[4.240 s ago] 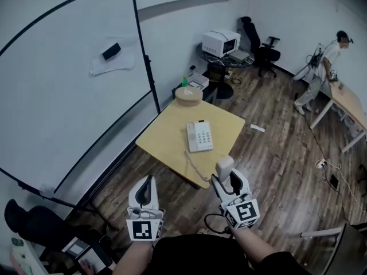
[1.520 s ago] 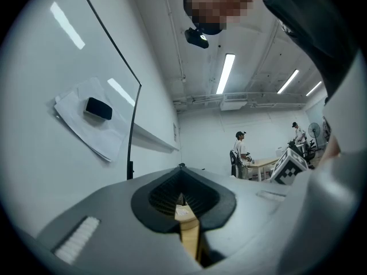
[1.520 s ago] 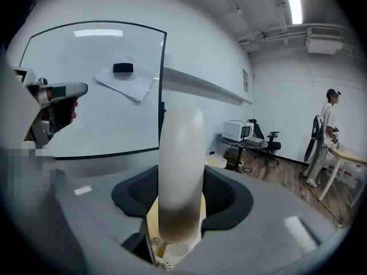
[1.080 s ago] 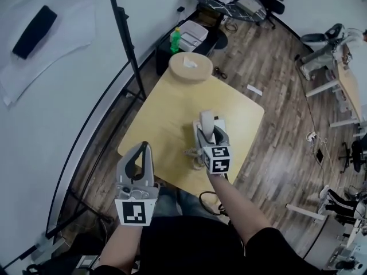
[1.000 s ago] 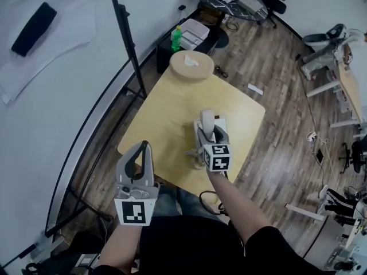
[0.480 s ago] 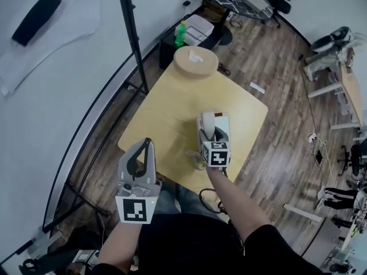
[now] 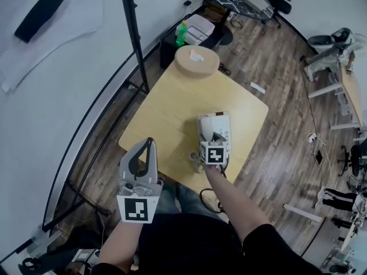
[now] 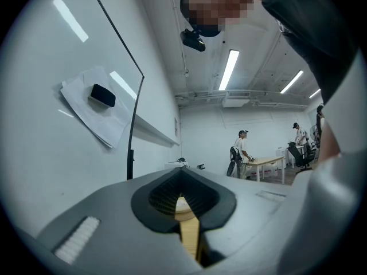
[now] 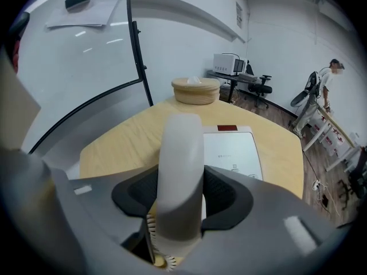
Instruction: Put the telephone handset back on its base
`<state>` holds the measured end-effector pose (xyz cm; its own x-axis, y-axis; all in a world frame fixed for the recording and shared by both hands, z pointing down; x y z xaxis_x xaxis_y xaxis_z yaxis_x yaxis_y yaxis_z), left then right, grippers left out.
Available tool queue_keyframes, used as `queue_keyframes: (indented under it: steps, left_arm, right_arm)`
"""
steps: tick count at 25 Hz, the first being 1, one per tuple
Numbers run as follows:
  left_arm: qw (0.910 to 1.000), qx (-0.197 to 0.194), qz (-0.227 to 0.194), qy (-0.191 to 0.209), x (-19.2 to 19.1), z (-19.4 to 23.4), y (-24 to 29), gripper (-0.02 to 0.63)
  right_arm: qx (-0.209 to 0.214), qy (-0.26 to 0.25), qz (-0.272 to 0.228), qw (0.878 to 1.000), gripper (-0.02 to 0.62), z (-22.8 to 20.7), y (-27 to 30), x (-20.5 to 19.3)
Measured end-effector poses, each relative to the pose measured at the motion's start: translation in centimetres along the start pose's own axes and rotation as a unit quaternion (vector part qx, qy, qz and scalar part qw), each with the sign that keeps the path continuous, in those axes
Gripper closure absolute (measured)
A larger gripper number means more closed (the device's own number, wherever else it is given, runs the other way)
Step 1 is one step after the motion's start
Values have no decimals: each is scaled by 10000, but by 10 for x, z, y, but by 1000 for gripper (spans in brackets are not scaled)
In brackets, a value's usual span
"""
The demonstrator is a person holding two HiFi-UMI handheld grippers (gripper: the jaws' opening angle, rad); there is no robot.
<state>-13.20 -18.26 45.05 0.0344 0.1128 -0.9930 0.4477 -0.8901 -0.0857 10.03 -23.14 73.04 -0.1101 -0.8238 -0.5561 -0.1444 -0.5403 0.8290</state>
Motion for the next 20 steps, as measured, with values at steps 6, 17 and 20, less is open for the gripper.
queue_keyframes:
  steps: [6, 17, 20]
  left_arm:
    - [10000, 14, 49, 27, -3, 1, -5, 606]
    - [9999, 58, 99, -31, -8, 1, -5, 606]
    - [9999, 15, 111, -33, -10, -2, -4, 606]
  right_arm:
    - [-107, 2, 198, 9997, 368, 0, 7, 0]
    - [-128, -63, 404, 9991, 362, -4, 23, 0]
    - [-132, -98, 405, 9990, 360, -3, 23, 0]
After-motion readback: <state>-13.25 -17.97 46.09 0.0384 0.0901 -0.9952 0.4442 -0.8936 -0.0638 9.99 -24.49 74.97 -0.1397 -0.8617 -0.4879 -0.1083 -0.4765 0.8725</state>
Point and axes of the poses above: the fingertips, and each gripper's own axes: y forward along the fingers, z to its left, x out of its top, the point moved 3 cm from there along -y, backward along the fingers, and after that the axes turned 1 degree about x, right-handed, at the moved point
